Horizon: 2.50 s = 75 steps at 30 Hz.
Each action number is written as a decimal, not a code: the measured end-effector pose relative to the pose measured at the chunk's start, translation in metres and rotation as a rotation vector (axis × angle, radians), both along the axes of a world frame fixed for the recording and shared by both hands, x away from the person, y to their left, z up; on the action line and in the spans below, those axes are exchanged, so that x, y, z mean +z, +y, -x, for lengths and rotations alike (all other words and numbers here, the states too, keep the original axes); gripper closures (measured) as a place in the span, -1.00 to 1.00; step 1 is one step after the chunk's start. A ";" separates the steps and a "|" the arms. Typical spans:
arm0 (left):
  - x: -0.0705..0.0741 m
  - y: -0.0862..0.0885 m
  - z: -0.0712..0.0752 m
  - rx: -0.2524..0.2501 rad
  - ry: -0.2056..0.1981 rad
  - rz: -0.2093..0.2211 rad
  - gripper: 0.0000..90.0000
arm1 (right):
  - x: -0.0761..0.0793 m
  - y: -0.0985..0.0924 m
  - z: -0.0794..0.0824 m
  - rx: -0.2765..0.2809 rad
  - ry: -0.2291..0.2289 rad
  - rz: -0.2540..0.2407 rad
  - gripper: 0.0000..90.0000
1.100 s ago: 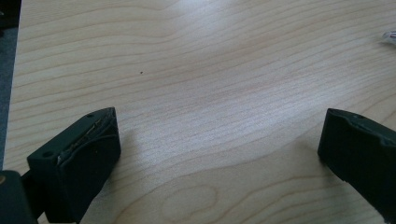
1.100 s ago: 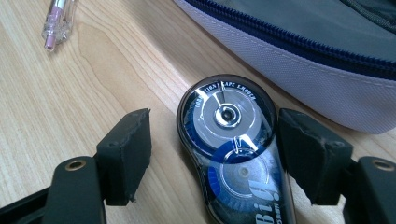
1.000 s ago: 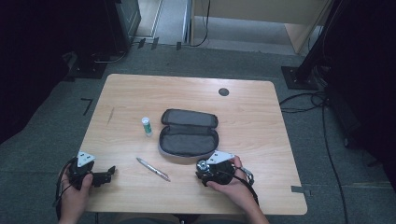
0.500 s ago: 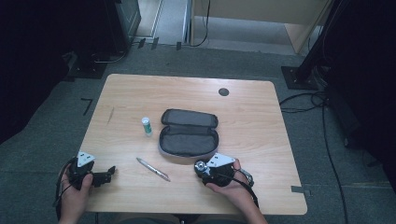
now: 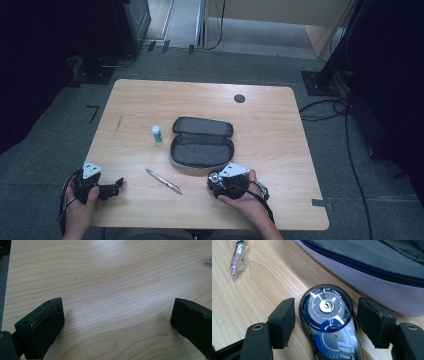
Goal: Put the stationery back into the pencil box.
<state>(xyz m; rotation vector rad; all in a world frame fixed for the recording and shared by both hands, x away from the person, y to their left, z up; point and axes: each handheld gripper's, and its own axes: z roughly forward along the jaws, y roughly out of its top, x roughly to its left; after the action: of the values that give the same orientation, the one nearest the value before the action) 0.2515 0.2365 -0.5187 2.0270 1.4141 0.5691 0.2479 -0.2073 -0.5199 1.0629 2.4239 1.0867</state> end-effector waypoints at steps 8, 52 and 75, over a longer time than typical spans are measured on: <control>0.000 0.000 0.000 0.000 0.000 0.000 -1.00 | -0.001 0.002 0.004 0.006 -0.023 -0.001 -0.10; 0.000 0.000 0.000 -0.001 0.000 0.000 -1.00 | 0.048 -0.004 0.012 -0.097 -0.065 -0.131 -0.06; 0.000 0.000 0.000 -0.001 0.000 -0.001 -1.00 | 0.077 0.001 -0.039 -0.118 -0.070 -0.178 -0.06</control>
<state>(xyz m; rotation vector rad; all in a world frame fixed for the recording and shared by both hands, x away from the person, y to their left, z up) 0.2516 0.2366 -0.5187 2.0281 1.4130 0.5696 0.2866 -0.2067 -0.4434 1.1847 2.2126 1.2960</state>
